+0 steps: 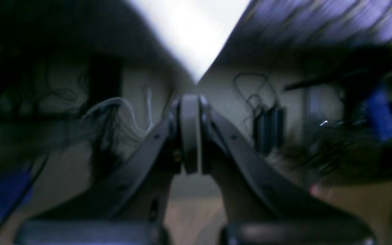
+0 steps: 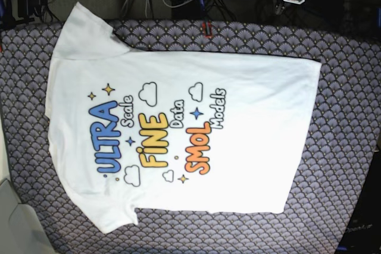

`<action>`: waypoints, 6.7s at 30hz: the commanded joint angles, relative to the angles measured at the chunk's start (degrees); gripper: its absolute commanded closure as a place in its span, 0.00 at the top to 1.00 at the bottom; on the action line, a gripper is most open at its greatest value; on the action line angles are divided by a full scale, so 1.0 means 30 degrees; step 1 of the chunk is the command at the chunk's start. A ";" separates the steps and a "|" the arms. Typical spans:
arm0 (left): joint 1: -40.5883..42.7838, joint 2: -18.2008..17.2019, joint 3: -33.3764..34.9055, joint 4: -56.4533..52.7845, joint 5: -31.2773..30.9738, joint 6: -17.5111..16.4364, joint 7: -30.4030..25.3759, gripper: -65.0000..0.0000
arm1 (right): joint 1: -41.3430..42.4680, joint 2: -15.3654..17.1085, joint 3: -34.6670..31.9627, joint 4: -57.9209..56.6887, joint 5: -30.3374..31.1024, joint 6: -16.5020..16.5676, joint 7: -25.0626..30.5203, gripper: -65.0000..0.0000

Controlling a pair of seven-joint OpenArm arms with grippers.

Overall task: Fold the T-shirt properly
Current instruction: 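Move both grippers down to the shirt's shoulder corners, then pinch the shoulder corners with both grippers and lift slightly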

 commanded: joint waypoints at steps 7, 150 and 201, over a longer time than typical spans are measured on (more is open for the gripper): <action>-0.1011 0.0031 -0.0037 0.1008 0.0047 -0.0048 0.1719 0.48 | 0.2998 0.0029 0.0937 0.0790 0.0011 0.1609 -0.2115 0.32; -1.2498 0.1819 -0.6425 -0.9190 0.0076 -0.0136 0.4152 0.01 | 1.2522 -0.0235 0.7618 -0.2873 0.0011 1.2979 -0.9529 0.00; -1.6688 0.1995 -0.5458 -0.5146 0.0223 -0.0078 1.0569 0.01 | 1.5218 0.0644 0.8966 -0.0909 0.0011 1.3228 -1.0818 0.44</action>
